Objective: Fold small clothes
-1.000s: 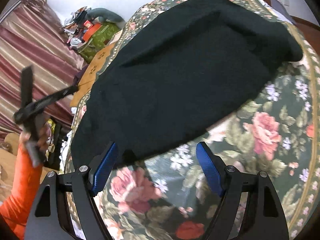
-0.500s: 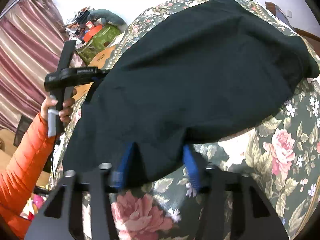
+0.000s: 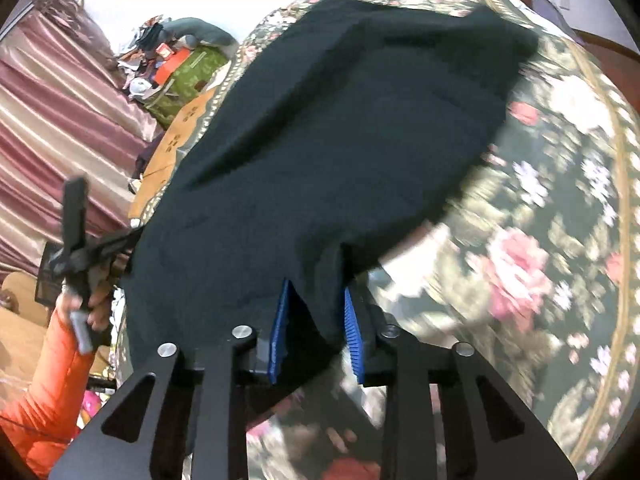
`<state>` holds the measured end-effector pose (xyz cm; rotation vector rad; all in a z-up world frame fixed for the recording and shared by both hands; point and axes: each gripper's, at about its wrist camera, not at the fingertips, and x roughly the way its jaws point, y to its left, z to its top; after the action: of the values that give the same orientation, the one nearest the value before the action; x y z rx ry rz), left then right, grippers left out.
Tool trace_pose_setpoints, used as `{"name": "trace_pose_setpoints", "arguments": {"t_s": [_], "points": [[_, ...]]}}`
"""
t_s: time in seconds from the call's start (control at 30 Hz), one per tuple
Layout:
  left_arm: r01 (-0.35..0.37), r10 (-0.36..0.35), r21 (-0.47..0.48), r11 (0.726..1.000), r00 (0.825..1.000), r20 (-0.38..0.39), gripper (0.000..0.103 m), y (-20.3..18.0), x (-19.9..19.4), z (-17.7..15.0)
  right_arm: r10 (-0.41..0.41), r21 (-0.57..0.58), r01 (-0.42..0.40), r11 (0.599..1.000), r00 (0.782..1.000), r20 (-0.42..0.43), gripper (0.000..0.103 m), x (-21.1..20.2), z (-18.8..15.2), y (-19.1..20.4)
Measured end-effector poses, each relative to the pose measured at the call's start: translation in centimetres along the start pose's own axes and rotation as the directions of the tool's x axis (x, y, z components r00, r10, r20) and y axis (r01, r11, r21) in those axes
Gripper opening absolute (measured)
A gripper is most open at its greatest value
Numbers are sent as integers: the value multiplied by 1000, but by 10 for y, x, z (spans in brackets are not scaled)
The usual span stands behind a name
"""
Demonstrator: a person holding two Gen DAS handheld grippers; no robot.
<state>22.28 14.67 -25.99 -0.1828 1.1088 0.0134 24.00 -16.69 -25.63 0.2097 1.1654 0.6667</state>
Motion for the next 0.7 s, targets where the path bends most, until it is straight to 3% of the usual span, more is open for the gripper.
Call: {"name": "trace_pose_setpoints", "arguments": {"t_s": [0.13, 0.2, 0.43, 0.47, 0.57, 0.7], "points": [[-25, 25, 14, 1000, 1000, -2, 7, -15, -25, -35, 8, 31, -7, 999, 1000, -11, 33, -9, -11, -8], [-21, 21, 12, 1000, 1000, -6, 7, -23, -36, -52, 4, 35, -4, 999, 1000, -15, 43, -13, -14, -9], [-10, 10, 12, 1000, 1000, 7, 7, -49, -54, -80, -2, -37, 1, 999, 999, -43, 47, -19, -24, -2], [-15, 15, 9, 1000, 1000, 9, 6, -52, -54, -80, 0, -53, -3, 999, 999, -50, 42, -18, -26, -1], [-7, 7, -12, 1000, 1000, 9, 6, -54, -55, -79, -37, -111, 32, 993, 998, -46, 15, -15, -30, 2], [16, -16, -8, 1000, 1000, 16, 6, -60, -57, -81, -56, -110, 52, 993, 998, -35, 6, -18, -29, -6]]}}
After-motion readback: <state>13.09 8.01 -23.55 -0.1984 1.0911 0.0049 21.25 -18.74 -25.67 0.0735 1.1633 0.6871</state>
